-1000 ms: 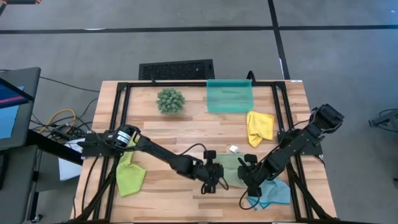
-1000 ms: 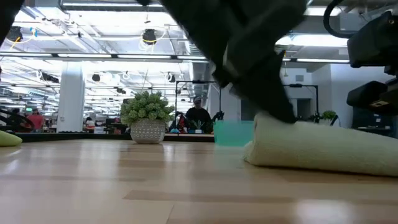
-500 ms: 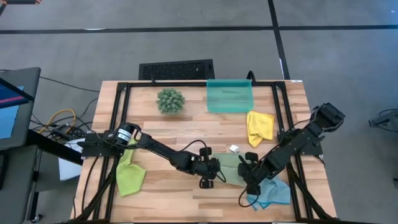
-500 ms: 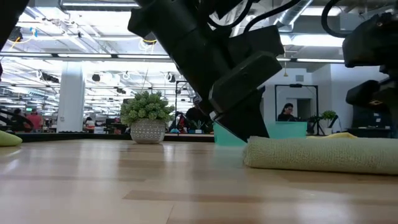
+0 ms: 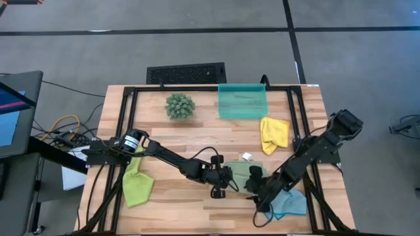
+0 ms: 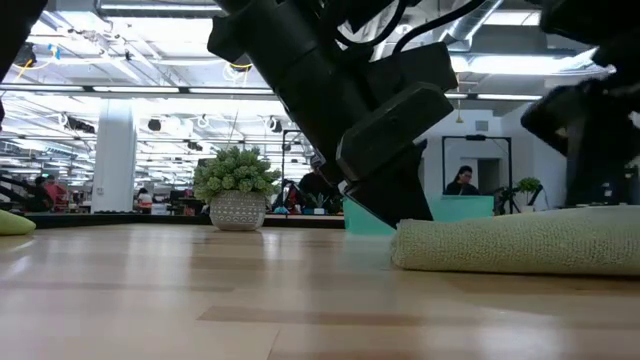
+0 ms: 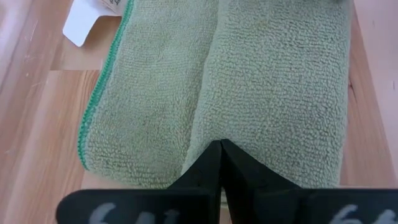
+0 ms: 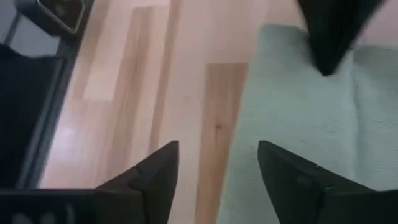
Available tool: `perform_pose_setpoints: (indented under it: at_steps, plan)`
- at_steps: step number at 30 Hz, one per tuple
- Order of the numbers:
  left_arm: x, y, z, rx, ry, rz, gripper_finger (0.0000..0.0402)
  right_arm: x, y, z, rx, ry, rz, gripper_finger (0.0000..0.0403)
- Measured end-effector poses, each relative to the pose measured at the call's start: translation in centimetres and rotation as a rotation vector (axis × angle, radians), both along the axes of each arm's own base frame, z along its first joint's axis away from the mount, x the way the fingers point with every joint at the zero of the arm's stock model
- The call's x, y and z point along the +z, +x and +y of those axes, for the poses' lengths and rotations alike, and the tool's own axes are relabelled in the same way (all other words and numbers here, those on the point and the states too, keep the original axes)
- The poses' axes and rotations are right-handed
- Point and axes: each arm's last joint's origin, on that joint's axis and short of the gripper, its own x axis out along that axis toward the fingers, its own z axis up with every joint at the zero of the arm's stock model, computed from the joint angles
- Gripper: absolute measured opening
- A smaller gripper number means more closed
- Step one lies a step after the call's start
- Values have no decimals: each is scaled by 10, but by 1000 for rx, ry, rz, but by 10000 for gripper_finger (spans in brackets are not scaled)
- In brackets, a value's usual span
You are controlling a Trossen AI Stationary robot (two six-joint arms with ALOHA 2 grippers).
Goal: Roll microfiber towels into tight, uniform cylinder then place into a basket
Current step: Roll the dark green microfiber cloth
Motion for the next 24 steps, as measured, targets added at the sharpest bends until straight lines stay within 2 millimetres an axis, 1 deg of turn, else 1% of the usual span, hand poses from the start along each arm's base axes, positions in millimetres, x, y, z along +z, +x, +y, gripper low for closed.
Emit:
perform_pose_setpoints:
  at_steps: [5, 11, 14, 15, 19, 22, 24]
  plan:
    - [0, 0, 0, -1, -1, 0, 2, -20, 5, 0, -75, -169, -11, 240]
    - [2, 0, -2, -7, -2, -4, 2, -29, 14, 7, -39, -278, 49, 200]
    - [9, -1, -5, -19, 4, -4, 2, -28, 18, 11, -33, -316, 87, 163]
    - [14, -2, -6, -24, 12, -2, 2, -27, 19, 13, -29, -326, 100, 147]
    - [39, -2, -14, -30, 26, -86, 2, -19, 19, 20, -1, -326, 129, 78]
    - [46, 1, -17, -67, 26, -144, 2, -14, 17, 26, 23, -301, 121, 34]
    - [48, 4, -18, -94, 31, -176, 2, -12, 15, 29, 39, -281, 118, 17]
